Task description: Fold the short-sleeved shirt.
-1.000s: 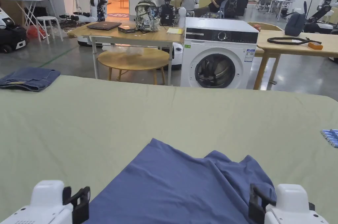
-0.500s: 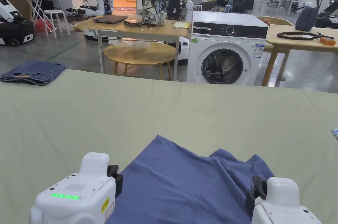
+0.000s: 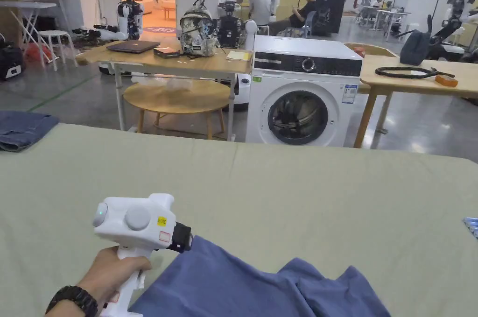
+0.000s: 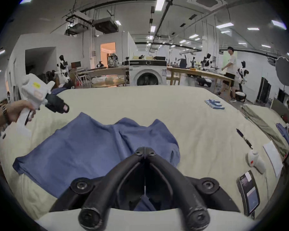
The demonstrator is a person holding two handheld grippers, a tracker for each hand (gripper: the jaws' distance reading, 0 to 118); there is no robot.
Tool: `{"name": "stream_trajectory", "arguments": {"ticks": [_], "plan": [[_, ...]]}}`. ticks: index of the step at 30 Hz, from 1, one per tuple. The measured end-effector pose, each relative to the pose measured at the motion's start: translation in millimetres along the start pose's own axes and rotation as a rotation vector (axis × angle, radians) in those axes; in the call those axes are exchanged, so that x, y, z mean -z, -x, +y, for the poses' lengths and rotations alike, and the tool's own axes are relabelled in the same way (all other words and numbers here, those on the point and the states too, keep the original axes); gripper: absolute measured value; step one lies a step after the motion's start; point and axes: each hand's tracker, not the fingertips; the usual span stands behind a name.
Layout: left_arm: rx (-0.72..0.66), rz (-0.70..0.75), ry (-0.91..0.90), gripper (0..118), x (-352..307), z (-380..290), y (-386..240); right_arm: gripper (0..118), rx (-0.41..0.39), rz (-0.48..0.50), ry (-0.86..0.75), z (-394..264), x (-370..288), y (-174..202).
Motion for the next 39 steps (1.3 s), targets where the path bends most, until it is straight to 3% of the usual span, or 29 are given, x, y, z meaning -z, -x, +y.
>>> {"name": "stream_trajectory", "arguments": {"ticks": [6, 8, 10, 14, 17, 18, 19, 23, 27, 30, 33, 39], "plan": [[-0.023, -0.027, 0.060, 64, 69.1, 18.4, -11.6, 0, -0.005, -0.048, 0.065, -15.0, 16.2, -23.8], [-0.014, 0.056, 0.083, 65, 88.1, 19.0, -16.1, 0, 0.000, -0.066, 0.089, -19.2, 16.4, -29.8], [0.040, 0.096, 0.148, 65, 104.4, 8.8, -26.5, 0, 0.010, -0.079, 0.108, -24.5, 15.4, -36.8], [0.212, 0.217, 0.074, 60, 88.7, -7.0, -58.8, 0, 0.027, -0.102, 0.140, -28.2, 14.6, -45.7], [0.206, 0.171, 0.075, 26, 92.0, -1.7, -57.3, 0, 0.041, -0.112, 0.156, -24.6, 16.8, -50.7], [0.222, 0.159, 0.079, 6, 89.7, -2.8, -60.0, 0, 0.042, -0.114, 0.156, -21.7, 17.7, -52.4], [0.228, 0.134, 0.091, 1, 86.2, -4.9, -62.1, 0, 0.043, -0.115, 0.158, -17.5, 19.5, -54.5], [0.232, 0.129, 0.057, 0, 35.5, -25.7, -74.2, 2, 0.058, -0.097, 0.178, 6.9, 34.0, -68.7], [0.225, 0.106, -0.052, 0, -10.2, -43.3, -59.0, 44, 0.069, -0.031, 0.263, 42.8, 74.1, -86.3], [0.168, 0.079, -0.141, 0, -59.0, -66.3, -55.8, 69, 0.068, 0.024, 0.309, 66.2, 114.5, -92.2], [0.121, 0.078, -0.216, 0, -93.7, -91.1, -47.5, 71, 0.038, 0.052, 0.375, 77.0, 161.4, -93.2], [0.057, 0.096, -0.260, 0, -138.2, -128.4, -34.3, 71, 0.081, 0.068, 0.517, 75.6, 227.6, -92.7]]}}
